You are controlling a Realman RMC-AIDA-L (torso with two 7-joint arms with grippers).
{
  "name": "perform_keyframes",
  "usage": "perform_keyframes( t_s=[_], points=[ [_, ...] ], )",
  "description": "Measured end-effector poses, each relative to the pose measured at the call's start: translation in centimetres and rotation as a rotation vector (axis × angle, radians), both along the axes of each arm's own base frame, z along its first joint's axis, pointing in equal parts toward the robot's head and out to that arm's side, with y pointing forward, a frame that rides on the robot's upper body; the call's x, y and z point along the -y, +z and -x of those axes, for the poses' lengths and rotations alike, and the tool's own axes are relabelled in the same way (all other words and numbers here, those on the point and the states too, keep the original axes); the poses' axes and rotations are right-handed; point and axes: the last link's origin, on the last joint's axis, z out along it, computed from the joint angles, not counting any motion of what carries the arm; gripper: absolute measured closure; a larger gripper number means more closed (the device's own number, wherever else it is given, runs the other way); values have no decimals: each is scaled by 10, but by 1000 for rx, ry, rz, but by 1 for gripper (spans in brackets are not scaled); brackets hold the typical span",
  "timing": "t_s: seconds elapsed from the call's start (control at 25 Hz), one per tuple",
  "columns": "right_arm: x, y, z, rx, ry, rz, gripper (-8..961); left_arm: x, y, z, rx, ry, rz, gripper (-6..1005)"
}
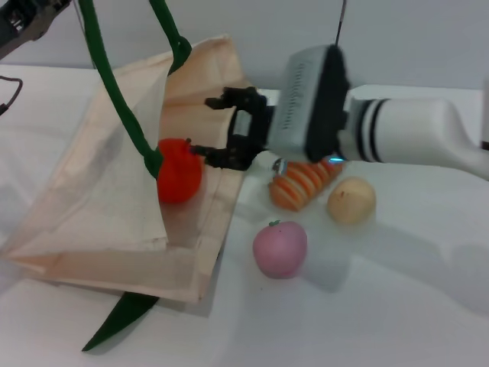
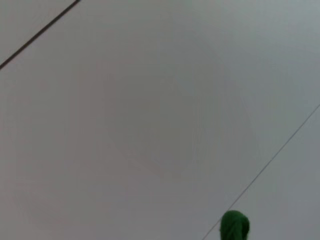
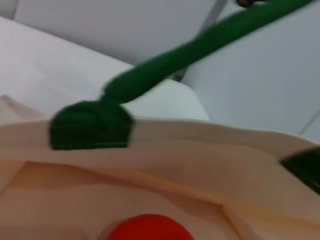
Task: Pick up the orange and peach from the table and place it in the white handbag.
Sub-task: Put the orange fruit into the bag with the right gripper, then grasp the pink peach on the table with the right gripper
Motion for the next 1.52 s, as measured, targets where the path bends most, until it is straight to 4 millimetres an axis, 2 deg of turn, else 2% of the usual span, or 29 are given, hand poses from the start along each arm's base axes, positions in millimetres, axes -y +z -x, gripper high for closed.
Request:
perform_keyframes(
  t_s=[0.36, 0.52, 0.64, 0.72, 0.92, 1.32, 1.52],
  points=[
    [-8, 49, -45, -136, -139, 39, 190, 2, 4, 8, -11, 27, -8, 878],
    [4, 81, -69, -191, -195, 135, 190, 2, 5, 9, -12, 29, -9, 878],
    [15, 94, -82, -172, -241, 220, 191, 2, 5, 9, -13, 29, -9, 877],
    [23, 95, -89, -138, -272, 274, 192, 3, 6, 10, -14, 31, -10, 877],
    [35, 81, -97, -47, -332, 359, 191, 4, 8, 13, -18, 38, -13, 877],
    [42, 63, -100, 43, -378, 412, 192, 2, 3, 17, -22, 73, -8, 878],
    [42, 49, -94, 85, -371, 418, 191, 1, 3, 18, -24, 74, -7, 877]
  ],
)
